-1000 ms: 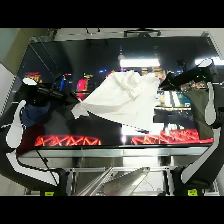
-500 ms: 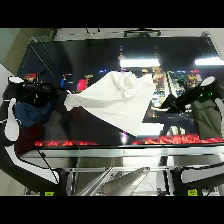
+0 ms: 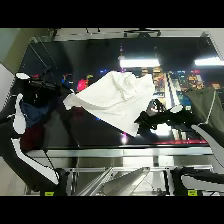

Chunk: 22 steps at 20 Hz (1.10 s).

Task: Fold the shirts.

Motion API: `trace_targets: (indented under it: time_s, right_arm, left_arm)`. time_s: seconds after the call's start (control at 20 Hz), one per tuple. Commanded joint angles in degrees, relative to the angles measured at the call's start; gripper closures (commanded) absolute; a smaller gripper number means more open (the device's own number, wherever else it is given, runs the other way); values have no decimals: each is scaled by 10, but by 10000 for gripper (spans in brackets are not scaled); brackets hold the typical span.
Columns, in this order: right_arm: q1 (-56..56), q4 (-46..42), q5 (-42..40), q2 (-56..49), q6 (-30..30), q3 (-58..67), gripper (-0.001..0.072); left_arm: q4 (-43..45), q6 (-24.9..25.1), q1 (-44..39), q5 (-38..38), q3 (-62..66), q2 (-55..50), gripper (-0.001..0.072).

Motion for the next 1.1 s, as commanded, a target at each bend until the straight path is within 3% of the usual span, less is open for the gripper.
trace_targets:
  time_s: [0.0,0.1,0.15,0.2,0.35,0.5,0.6,0.8,0.95,1.05]
  right_arm:
    - [60,23,-70,-19,21,-14,340]
    - [68,44,-70,-30,-4,-14,357]
    - [68,60,-70,-30,-19,-14,448]
    - [68,76,-70,-28,-42,-14,701]
    - [59,80,-51,-3,-64,-13,697]
    - [-5,76,38,83,-90,1,697]
    - [-80,76,105,172,-96,40,697]
    - [-253,128,231,340,-130,233,696]
    - [-356,216,286,393,-133,396,696]
    - [-420,284,287,406,-133,494,697]
  left_arm:
    - [0,0,-11,-3,25,-3,689]
    - [0,0,-12,-2,31,-3,689]
    - [0,0,-12,-2,32,-3,689]
    - [0,0,-12,-2,33,-3,689]
    - [-1,0,-10,-9,34,-2,689]
    - [-67,3,3,-45,34,17,690]
    - [-183,11,25,-75,34,53,690]
    - [-471,35,39,-125,34,167,690]
    - [-659,47,42,-111,34,286,690]
    - [-763,61,65,-64,34,369,690]
